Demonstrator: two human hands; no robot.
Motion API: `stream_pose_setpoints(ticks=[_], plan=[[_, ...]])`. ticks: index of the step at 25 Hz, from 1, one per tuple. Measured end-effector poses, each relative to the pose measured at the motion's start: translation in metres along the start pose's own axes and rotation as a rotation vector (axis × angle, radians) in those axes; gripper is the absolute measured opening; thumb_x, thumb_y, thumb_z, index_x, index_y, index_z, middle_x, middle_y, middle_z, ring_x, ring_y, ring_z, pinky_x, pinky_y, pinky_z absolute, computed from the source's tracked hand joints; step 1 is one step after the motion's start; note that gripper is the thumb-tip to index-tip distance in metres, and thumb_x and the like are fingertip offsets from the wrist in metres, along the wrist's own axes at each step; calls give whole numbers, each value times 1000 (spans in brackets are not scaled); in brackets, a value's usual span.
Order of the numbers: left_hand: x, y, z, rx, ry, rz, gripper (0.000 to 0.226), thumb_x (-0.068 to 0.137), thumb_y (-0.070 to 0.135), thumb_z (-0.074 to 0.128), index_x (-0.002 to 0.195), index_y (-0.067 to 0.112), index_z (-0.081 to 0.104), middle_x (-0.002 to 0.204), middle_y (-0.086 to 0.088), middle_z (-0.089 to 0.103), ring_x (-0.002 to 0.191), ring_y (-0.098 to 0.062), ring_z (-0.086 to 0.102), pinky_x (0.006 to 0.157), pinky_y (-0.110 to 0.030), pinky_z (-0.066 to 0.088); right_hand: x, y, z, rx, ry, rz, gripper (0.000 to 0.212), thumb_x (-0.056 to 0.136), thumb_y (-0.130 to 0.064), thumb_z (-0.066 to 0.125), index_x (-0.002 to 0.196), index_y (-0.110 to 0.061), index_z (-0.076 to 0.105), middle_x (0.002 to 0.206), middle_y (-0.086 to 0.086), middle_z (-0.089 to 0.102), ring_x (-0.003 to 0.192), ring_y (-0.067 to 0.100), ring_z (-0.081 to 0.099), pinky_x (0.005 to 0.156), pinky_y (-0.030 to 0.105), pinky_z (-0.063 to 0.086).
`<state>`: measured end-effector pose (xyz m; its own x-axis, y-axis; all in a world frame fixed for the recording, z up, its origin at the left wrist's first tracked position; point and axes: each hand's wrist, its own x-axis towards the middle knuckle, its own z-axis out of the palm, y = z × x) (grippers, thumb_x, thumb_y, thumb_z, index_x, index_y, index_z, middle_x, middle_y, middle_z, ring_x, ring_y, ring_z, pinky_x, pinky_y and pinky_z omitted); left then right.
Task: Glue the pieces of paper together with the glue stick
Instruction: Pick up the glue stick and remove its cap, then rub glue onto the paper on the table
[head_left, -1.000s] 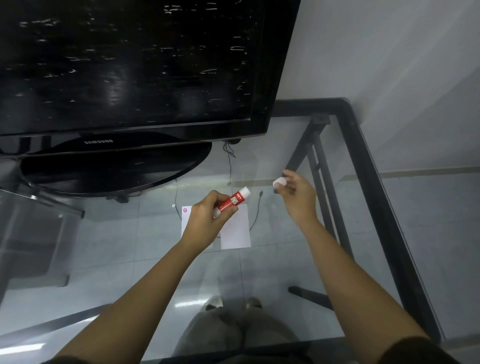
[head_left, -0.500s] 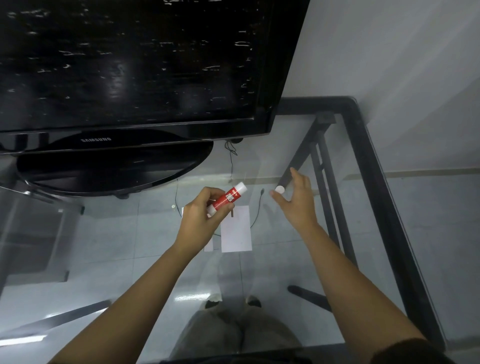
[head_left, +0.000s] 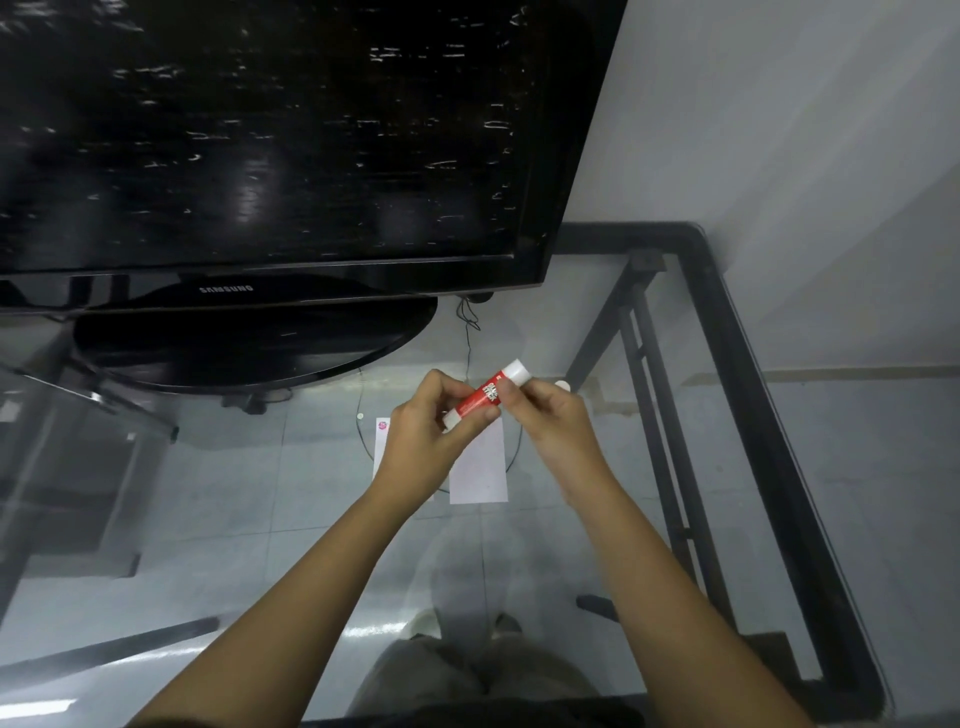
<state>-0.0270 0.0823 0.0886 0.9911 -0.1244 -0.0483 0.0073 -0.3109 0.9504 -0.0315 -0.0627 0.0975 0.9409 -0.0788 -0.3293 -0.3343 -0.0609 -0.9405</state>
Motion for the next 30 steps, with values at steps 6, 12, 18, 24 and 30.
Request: stream_pose_setpoints(ticks=[6,12,18,24,30], plan=[[-8,7,-11,-517,-85,-428,29,95,40,40,92,16,56,75,-6,66,65,-13,61,69,-23,52,-6,-4,1,52,52,-3,37,84,-42,62,80,-6,67,77,8,50,77,17,48,80,29,41],[-17,2,-17,50,87,194,10,85,15,65,88,12,56,85,4,60,76,-4,58,74,-16,49,-16,-16,5,68,101,-12,33,84,-39,63,78,-8,71,71,7,56,67,11,51,72,22,43],[-22,1,-25,-30,21,117,28,85,21,63,108,20,47,93,2,64,83,-10,61,77,-18,49,-21,-15,10,141,75,-28,29,84,-38,64,80,-11,72,75,7,58,72,10,53,80,24,43],[-22,16,-26,-417,3,-107,1,87,19,60,86,18,60,75,6,69,69,-3,64,73,-23,49,-25,-15,13,116,79,-41,27,83,-40,65,82,-14,73,79,6,66,78,11,59,83,28,47],[-29,0,-30,341,172,488,19,87,29,60,103,23,51,100,7,56,89,-8,55,79,-17,45,-29,-19,14,165,82,-8,19,84,-40,63,79,-25,73,81,-3,71,84,6,66,86,21,50]])
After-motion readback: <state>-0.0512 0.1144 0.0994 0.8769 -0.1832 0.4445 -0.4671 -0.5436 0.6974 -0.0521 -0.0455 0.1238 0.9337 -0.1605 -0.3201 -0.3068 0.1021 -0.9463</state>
